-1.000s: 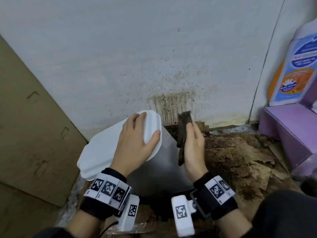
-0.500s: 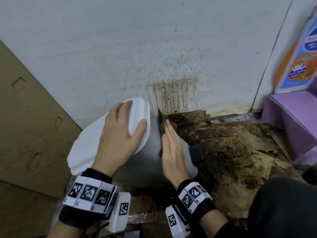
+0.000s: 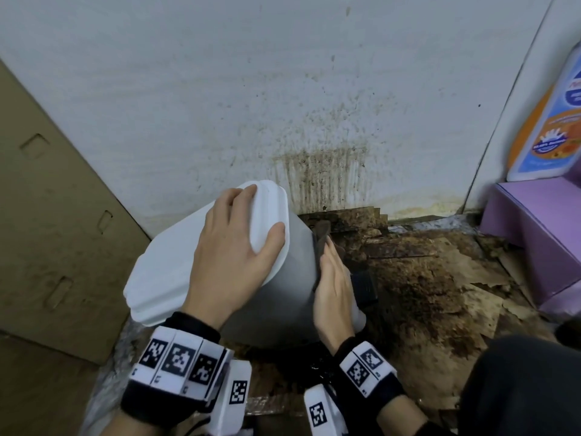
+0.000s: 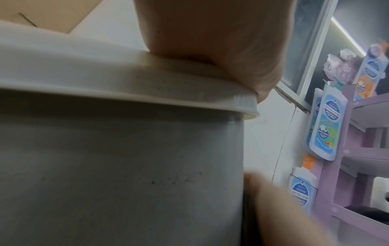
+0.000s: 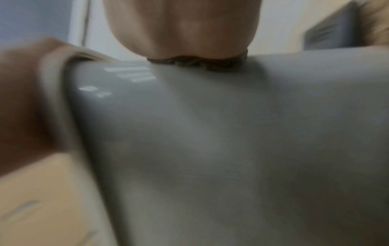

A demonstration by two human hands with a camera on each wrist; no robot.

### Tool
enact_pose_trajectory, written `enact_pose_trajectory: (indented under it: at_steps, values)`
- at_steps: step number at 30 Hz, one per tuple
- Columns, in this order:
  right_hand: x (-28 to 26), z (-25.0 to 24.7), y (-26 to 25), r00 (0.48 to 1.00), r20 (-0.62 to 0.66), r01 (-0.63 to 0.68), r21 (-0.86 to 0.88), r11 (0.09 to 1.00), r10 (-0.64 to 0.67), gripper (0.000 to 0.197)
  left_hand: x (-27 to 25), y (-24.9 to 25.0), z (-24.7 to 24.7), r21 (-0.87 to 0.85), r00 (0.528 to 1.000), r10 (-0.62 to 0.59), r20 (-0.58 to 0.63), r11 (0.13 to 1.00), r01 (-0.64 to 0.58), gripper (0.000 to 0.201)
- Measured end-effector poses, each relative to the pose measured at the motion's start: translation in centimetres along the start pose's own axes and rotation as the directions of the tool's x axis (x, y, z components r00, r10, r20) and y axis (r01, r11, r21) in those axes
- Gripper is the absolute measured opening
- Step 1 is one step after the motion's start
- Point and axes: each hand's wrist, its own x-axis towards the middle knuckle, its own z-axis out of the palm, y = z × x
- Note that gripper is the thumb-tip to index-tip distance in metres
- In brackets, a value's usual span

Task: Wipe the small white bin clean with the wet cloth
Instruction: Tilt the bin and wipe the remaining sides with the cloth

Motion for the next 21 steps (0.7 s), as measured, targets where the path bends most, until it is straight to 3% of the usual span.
enact_pose_trajectory:
  at_steps: [5, 7, 10, 13, 15, 18, 21]
  values:
    - [-0.5, 1.7, -5.8, 0.967, 0.199, 0.122, 0.188, 0.975, -0.16, 0.057, -0.1, 0.1, 0.1, 0.0, 1.0, -0.001, 0.006, 1.0, 0.001, 0.075]
    - [-0.5, 1.4, -5.4, 0.947, 0.219, 0.215, 0.112, 0.97, -0.235, 0.052, -0.1, -0.2, 0.0, -0.009, 1.0, -0.003, 0.005, 1.0, 0.003, 0.074]
    - [0.0, 0.4, -2.0, 0.952, 0.135, 0.278, -0.006, 0.96, -0.275, 0.049, -0.2, -0.6, -0.2, -0.02, 1.0, -0.003, 0.002, 1.0, 0.003, 0.072]
    - [0.7, -1.2, 1.6, 0.995, 0.085, 0.064, -0.081, 0.995, -0.057, 0.047, -0.4, -0.8, -0.4, -0.029, 1.0, -0.011, -0.003, 1.0, 0.011, 0.069]
    - [1.1, -2.0, 2.9, 0.992, 0.081, -0.086, -0.12, 0.989, 0.096, 0.047, -0.5, -0.9, -0.6, -0.027, 1.0, -0.01, -0.001, 1.0, 0.01, 0.07]
    - [1.6, -2.4, 3.0, 0.982, 0.067, -0.171, -0.113, 0.979, 0.179, 0.048, -0.5, -0.8, -0.6, -0.019, 1.0, -0.01, -0.003, 1.0, 0.01, 0.071]
    - [1.8, -1.8, 1.4, 0.975, 0.071, -0.212, 0.01, 0.977, 0.211, 0.052, -0.9, -0.2, -0.4, -0.013, 1.0, 0.007, -0.014, 1.0, -0.007, 0.071]
